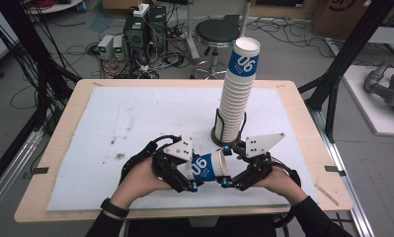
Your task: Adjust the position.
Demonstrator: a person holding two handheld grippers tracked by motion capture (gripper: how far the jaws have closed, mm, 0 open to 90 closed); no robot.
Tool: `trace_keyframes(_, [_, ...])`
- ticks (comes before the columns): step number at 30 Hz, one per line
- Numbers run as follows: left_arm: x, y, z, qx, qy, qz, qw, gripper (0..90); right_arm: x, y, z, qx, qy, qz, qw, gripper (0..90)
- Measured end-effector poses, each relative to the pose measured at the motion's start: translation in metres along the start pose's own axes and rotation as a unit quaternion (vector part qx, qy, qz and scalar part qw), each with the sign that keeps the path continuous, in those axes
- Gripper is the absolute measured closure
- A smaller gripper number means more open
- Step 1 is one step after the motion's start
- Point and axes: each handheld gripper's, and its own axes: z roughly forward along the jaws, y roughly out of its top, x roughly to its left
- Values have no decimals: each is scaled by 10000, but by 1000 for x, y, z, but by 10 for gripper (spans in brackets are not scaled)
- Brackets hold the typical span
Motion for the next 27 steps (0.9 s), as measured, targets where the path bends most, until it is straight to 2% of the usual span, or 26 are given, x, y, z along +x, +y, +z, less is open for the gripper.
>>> trace_keyframes(4, [1, -2, 0, -100, -42, 63, 9999, 293, 1, 0, 0, 3, -10, -52, 10000, 188])
trace_keyframes(5, [1, -2, -1, -169, -48, 52, 9998, 293, 0, 0, 0, -47, -2, -51, 10000, 181])
trace_keyframes(6, [4, -3, -5, -342, -90, 93, 9993, 296, -1, 1, -2, -172, -13, -99, 9998, 172])
trace_keyframes(8, [4, -4, -6, -435, -77, 82, 9990, 296, -2, 1, -4, -222, 9, -134, 9997, 157])
trace_keyframes(10, [6, -7, -11, -619, -37, 32, 9981, 299, -4, 1, -12, -467, -37, 1, 9989, 142])
trace_keyframes(14, [10, -9, -20, -1008, 9, -61, 9949, 300, -8, 1, -17, -647, -99, 194, 9977, 142])
trace_keyframes(15, [10, -10, -20, -1072, 0, -66, 9942, 300, -9, 0, -18, -745, -50, 290, 9968, 142])
trace_keyframes(21, [10, -11, -22, -1325, 44, -50, 9912, 301, -10, 0, -17, -886, 90, 524, 9946, 141])
trace_keyframes(24, [11, -12, -25, -1636, -7, -137, 9864, 301, -11, -1, -15, -926, 101, 650, 9935, 142])
trace_keyframes(25, [11, -12, -25, -1723, -17, -179, 9849, 301, -10, -1, -13, -1001, 141, 728, 9922, 142])
trace_keyframes(26, [11, -12, -25, -1772, -16, -190, 9840, 301, -10, -1, -13, -1001, 141, 728, 9922, 142])
trace_keyframes(27, [11, -11, -24, -1811, -46, -182, 9833, 300, -8, 1, -12, -1105, 233, 754, 9907, 142])
